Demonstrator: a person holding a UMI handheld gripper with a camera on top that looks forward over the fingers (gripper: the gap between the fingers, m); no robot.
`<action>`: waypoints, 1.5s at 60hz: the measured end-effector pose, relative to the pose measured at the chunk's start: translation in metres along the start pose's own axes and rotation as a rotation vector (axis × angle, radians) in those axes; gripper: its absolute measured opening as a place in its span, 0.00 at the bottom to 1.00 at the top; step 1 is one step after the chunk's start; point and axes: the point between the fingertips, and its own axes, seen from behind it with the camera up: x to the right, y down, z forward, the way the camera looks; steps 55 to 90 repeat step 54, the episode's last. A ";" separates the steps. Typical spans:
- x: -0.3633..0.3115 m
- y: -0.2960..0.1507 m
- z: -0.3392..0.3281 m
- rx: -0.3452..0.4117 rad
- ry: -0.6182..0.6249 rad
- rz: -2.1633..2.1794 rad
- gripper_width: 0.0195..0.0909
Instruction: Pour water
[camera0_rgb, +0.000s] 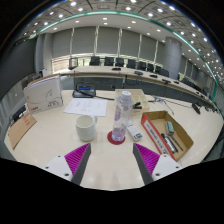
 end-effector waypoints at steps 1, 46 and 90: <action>-0.003 0.003 -0.008 -0.004 0.006 -0.004 0.93; -0.084 0.017 -0.167 0.057 -0.029 0.038 0.94; -0.083 0.010 -0.169 0.079 -0.037 0.012 0.93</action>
